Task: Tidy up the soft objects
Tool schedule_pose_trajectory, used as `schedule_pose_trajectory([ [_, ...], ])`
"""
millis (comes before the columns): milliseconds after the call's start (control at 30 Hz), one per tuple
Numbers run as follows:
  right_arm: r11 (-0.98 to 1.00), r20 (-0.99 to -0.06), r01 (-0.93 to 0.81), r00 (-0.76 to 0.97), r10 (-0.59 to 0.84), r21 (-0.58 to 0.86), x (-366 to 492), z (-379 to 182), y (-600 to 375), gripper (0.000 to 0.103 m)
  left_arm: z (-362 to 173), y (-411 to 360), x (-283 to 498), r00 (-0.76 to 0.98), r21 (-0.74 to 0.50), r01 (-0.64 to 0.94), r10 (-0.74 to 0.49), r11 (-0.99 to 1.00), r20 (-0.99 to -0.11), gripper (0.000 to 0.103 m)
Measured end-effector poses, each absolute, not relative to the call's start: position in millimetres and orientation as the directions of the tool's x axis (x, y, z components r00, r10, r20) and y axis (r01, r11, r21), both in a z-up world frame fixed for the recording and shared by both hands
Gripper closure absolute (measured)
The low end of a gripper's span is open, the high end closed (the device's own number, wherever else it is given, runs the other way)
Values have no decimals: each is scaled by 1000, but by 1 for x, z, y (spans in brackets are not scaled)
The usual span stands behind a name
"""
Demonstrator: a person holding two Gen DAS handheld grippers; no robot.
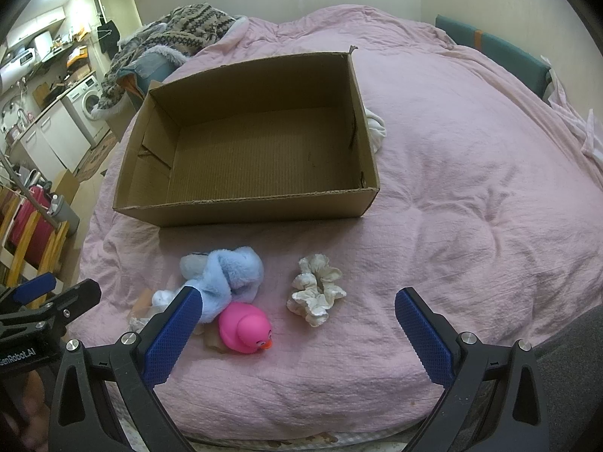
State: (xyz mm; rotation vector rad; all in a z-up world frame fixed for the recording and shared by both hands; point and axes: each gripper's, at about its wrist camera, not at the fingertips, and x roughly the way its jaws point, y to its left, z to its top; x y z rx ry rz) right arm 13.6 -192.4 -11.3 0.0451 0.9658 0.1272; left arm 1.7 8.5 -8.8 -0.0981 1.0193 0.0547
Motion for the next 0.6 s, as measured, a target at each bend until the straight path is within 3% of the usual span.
schedule_pose_trajectory([
  [600, 992, -820, -81, 559, 122, 93, 15, -12, -193, 0, -6, 7, 2, 511, -61, -97, -3, 993, -860, 0],
])
